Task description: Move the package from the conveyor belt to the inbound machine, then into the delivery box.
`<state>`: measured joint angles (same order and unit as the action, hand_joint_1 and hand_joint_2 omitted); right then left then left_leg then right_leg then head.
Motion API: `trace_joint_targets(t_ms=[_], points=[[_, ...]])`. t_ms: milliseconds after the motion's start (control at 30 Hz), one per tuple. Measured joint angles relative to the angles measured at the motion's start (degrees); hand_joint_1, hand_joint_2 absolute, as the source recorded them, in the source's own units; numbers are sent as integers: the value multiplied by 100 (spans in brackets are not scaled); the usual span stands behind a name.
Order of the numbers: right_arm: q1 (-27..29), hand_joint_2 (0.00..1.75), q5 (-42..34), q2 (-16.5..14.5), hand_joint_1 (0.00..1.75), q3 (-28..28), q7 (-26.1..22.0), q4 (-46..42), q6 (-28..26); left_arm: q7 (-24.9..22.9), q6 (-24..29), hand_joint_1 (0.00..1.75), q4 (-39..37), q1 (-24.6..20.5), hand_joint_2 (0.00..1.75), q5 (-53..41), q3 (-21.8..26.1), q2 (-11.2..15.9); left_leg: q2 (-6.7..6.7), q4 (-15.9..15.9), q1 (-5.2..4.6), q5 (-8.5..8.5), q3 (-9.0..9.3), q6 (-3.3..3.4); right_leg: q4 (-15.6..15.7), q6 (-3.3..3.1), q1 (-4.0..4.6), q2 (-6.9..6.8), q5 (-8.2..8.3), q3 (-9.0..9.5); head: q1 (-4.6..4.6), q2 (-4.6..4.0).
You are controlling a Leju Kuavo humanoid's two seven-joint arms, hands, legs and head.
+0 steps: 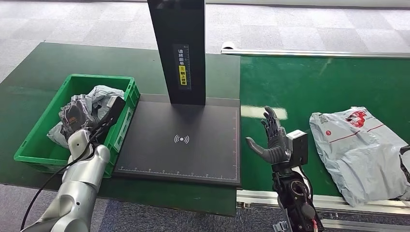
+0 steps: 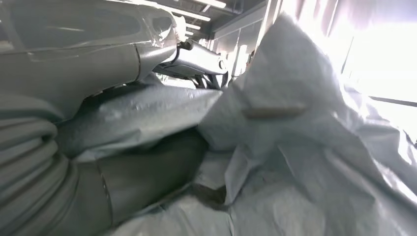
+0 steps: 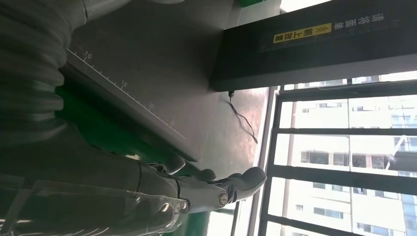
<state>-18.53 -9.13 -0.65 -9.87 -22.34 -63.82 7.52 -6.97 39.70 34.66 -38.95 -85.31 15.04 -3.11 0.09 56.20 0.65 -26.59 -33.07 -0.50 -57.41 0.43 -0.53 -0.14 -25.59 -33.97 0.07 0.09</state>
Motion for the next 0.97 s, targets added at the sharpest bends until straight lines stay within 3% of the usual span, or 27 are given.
trace_joint_targets(t_ms=[300,367,433,500,567,633,767,967], points=[[-80,175,-20,6,0,-30,34,0,9,329,35,0,64,71,175,428,-42,111,-1,0,1,2,1,0,0,0,1,0,0,2,0,0],[-86,175,-47,8,0,-38,48,0,9,716,36,0,306,159,175,626,-16,96,0,0,1,1,1,0,0,0,1,0,0,1,0,0],[-86,175,-128,9,0,-41,72,1,9,1606,37,0,793,285,87,937,124,5,1,0,0,1,0,0,0,0,0,0,0,-1,0,0],[-89,175,-242,9,0,-45,103,7,12,2859,40,0,1339,356,0,1373,445,-188,-1,1,0,1,-1,0,0,0,0,0,0,-1,1,0],[-102,175,-347,11,0,-64,140,28,52,3977,44,0,1831,377,0,1982,837,-441,1,1,-1,0,-2,0,0,0,-1,0,0,-1,0,0],[-115,175,-399,23,0,-99,137,67,119,4527,46,0,2287,423,0,2651,1048,-686,2,1,-1,-1,-1,1,1,0,-1,1,0,-1,-1,0],[-134,175,-358,58,0,-171,48,147,149,4687,46,0,3039,570,0,3357,1025,-1044,-4,0,0,-1,0,1,2,0,-1,-4,0,2,-2,0],[-150,175,-352,85,0,-198,29,218,146,4712,45,0,3509,664,0,3434,984,-1269,-2,0,0,0,2,1,1,-1,0,-2,1,3,-1,0]])
